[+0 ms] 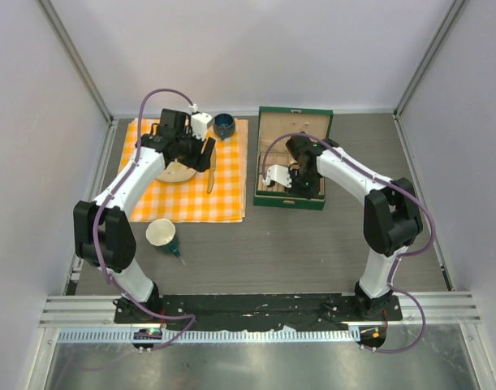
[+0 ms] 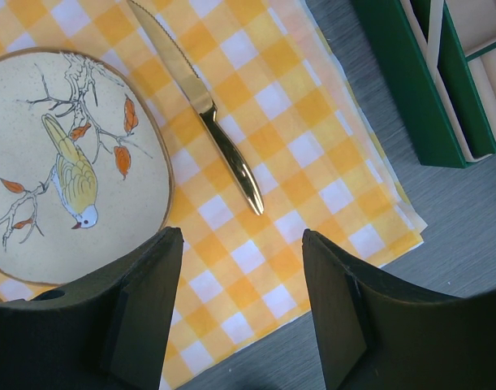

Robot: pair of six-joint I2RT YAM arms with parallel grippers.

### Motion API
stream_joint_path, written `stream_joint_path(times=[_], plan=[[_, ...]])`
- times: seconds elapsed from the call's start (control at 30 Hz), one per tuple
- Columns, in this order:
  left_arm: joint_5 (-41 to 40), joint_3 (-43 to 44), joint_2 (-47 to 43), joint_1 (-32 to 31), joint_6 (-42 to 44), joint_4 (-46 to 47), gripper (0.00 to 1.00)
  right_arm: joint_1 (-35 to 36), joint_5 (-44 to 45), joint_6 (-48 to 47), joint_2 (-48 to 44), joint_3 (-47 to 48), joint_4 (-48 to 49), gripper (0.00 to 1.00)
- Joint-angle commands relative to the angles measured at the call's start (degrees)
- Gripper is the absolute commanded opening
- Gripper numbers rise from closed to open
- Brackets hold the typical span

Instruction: Organize the mixed jewelry

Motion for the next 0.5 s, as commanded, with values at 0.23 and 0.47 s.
stream_joint_path(times=[0.23,0.47], plan=[[1.0,1.0,-0.8,0.4,-0.2,0.5,0.65,0.2,-3.7,0.6,1.4,-0.1,6.7,0.12],[1.0,1.1,-0.9,0.4,-0.3,0.4,0.65,0.2,-3.6,0.5,1.8,-0.1,7.0,0.18]])
